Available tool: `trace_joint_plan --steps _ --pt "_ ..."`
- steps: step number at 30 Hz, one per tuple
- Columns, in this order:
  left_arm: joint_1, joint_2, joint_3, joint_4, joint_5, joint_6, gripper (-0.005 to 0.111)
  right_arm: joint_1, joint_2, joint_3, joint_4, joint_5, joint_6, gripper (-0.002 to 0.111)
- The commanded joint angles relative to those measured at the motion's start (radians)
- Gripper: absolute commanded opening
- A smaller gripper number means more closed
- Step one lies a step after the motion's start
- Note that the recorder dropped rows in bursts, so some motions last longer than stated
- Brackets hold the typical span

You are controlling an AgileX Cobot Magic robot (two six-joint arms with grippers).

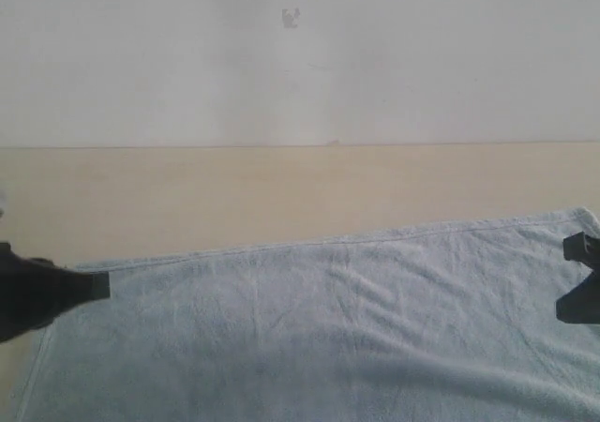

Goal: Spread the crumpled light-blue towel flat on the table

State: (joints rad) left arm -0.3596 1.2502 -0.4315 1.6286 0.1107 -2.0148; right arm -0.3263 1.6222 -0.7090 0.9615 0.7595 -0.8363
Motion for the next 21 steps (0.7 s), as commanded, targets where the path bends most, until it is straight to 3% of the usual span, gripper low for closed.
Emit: trace_joint_plan --steps 1,5,7,9,12,15,18,21 --pt "0.000 -0.007 -0.078 0.092 0.126 -0.002 0.004 -0.001 -0.008 -0.005 0.117 0.066 -0.135 0.000" --pt "0.000 0.035 -0.103 0.116 0.282 0.086 0.004 -0.001 -0.008 -0.005 0.114 -0.068 -0.104 0.000" --pt "0.017 0.091 -0.127 0.116 0.269 0.118 0.004 -0.001 -0.006 -0.005 0.113 -0.197 -0.047 0.000" --pt "0.066 0.165 -0.185 0.116 0.070 0.153 0.004 -0.001 -0.006 -0.033 0.157 -0.260 0.002 0.000" --pt "0.152 0.279 -0.311 0.116 -0.322 0.144 0.004 -0.001 -0.006 -0.120 0.282 -0.200 -0.123 0.000" --pt "0.207 0.378 -0.406 0.116 -0.421 0.110 0.004 -0.001 -0.001 -0.223 0.269 -0.196 -0.191 0.000" --pt "0.263 0.439 -0.447 0.116 -0.330 0.109 0.004 -0.001 0.037 -0.318 0.003 -0.363 0.024 0.000" --pt "0.313 0.463 -0.450 0.116 -0.163 0.150 0.004 -0.001 0.096 -0.399 -0.589 -0.429 0.403 0.000"
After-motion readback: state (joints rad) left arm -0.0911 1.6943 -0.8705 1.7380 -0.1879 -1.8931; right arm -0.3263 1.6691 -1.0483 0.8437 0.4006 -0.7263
